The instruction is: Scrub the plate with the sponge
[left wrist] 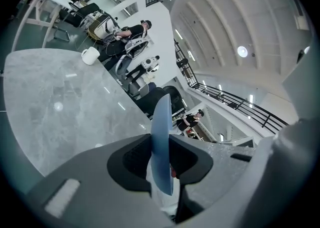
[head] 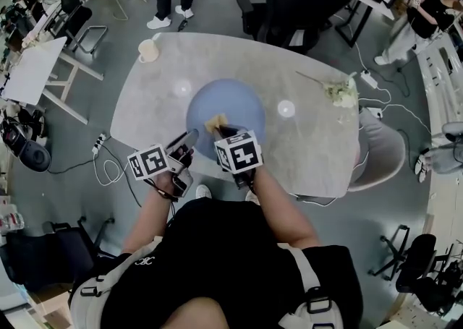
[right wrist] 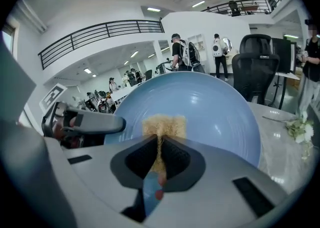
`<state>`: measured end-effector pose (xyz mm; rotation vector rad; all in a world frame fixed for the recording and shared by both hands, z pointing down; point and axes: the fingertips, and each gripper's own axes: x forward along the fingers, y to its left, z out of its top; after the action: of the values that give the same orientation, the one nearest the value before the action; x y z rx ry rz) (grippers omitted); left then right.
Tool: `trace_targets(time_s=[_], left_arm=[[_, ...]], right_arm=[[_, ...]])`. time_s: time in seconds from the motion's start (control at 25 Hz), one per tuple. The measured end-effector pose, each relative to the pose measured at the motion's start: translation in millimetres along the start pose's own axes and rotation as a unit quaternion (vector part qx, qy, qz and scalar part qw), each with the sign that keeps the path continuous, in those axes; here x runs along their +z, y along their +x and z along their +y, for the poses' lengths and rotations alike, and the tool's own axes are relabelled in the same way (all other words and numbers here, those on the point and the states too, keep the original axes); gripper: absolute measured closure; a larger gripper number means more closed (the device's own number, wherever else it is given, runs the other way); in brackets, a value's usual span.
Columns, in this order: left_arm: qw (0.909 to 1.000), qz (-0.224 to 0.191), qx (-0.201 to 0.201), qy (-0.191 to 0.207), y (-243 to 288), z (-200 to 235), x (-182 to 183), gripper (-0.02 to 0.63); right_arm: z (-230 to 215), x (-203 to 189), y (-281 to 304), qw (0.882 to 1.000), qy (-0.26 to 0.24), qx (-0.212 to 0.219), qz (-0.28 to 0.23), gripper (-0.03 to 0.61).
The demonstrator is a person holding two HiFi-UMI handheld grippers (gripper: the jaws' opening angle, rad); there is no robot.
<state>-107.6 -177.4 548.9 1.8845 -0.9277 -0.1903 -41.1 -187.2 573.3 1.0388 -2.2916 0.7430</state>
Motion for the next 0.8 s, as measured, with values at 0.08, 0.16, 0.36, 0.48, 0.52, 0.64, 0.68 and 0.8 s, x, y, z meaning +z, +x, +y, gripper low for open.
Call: trace_targets(time_s=[0.08, 0.16, 0.36, 0.48, 0.52, 0.64, 0.68, 0.8], left_arm=[[0.9999, 0.002, -0.012, -0.005, 1.5, -4.4, -2.2, 0.520], [0.9997, 0.002, -0.022, -0.012, 1.2, -6.0, -2.5, 0.520], [0.9995, 0.008, -0.027, -0.011, 3.7, -9.0, -1.5, 0.520], [0.9991, 0.006, -0.017, -0.038, 10.2, -3.6, 1.4, 0.527], [0.9987, 0.006, -0.010, -0.049, 12.0, 1.2, 1.3, 0.529], [0.9980, 0.015, 0.012, -0.060, 19.3, 13.8, -4.3, 0.529], [0.9977, 0.021, 0.019, -0.062, 22.4, 17.0, -8.1, 0.529], [0.9954, 0.041, 0.030, -0.082, 32.2, 24.7, -22.2, 0.529]], right_arm=[[-12.7, 4.3, -5.4, 1.000, 0.016, -0.007, -0.007, 0.555], [-29.2, 5.3, -10.3, 0.999, 0.020, -0.033, -0.007, 0.555], [-65.7, 9.3, -23.7, 0.994, 0.002, -0.113, 0.000, 0.555], [-68.9, 15.0, -38.7, 0.994, 0.017, -0.106, -0.018, 0.557], [-68.7, 19.7, -45.1, 0.994, 0.021, -0.103, -0.031, 0.557], [-71.6, 35.0, -68.2, 0.991, 0.026, -0.107, -0.074, 0.557], [-73.2, 39.4, -77.4, 0.990, 0.031, -0.108, -0.090, 0.557], [-79.2, 48.0, -105.8, 0.983, 0.051, -0.113, -0.135, 0.557]])
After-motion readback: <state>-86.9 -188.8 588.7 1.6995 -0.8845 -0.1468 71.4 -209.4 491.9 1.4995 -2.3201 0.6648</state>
